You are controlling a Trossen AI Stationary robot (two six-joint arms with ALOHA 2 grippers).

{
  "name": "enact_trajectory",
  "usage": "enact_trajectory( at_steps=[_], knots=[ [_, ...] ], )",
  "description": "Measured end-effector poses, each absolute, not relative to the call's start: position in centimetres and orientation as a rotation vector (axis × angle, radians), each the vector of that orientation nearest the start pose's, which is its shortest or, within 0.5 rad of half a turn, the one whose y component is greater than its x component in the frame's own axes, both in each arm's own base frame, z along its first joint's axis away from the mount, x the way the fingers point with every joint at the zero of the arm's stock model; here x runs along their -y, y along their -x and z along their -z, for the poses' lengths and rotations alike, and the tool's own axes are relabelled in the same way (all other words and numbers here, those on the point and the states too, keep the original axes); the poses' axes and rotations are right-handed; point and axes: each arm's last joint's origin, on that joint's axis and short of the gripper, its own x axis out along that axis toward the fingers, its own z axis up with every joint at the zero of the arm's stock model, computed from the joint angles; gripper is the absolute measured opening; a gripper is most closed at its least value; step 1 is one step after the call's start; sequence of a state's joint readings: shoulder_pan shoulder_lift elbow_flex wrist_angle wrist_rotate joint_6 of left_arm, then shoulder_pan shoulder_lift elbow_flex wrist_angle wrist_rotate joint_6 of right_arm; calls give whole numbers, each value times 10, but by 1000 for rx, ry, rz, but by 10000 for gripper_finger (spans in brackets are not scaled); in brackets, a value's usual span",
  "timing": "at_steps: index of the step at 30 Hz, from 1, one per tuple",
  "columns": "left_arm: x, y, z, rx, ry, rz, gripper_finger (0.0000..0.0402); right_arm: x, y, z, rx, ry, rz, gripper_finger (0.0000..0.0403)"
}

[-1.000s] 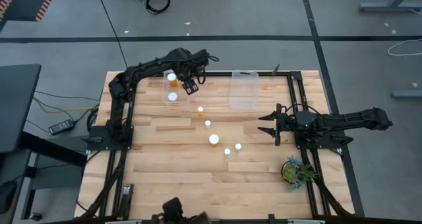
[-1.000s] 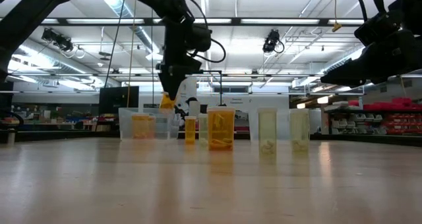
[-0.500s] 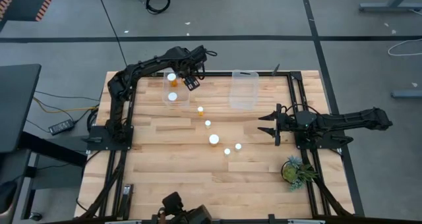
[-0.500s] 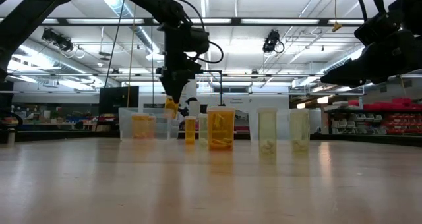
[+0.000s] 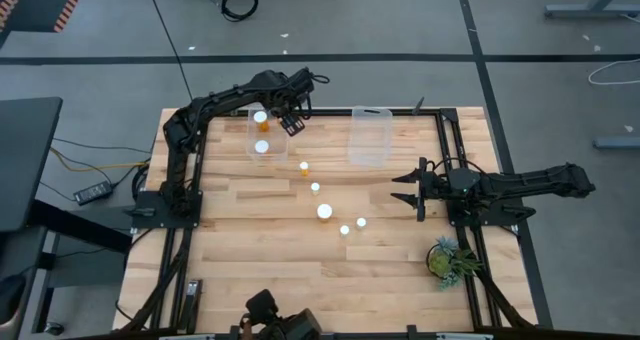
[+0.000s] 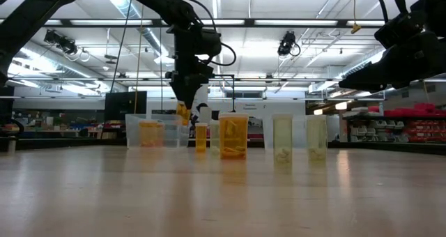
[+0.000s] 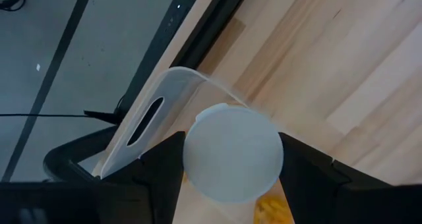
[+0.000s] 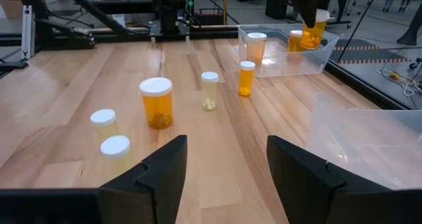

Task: Pick and place medicine bottles into bin by pill shape (circle, oval)
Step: Put the orange capsule bottle into the left transparent bin

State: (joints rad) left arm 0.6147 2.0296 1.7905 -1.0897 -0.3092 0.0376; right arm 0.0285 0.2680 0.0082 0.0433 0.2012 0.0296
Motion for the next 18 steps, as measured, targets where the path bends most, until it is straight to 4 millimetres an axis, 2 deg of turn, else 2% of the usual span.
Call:
enact_trajectory(
  at_steps=[18],
  knots=[
    [-246,-330,-247,-1362,204,-776,221,3,-112,-148,-213,-5,175,216]
  ],
)
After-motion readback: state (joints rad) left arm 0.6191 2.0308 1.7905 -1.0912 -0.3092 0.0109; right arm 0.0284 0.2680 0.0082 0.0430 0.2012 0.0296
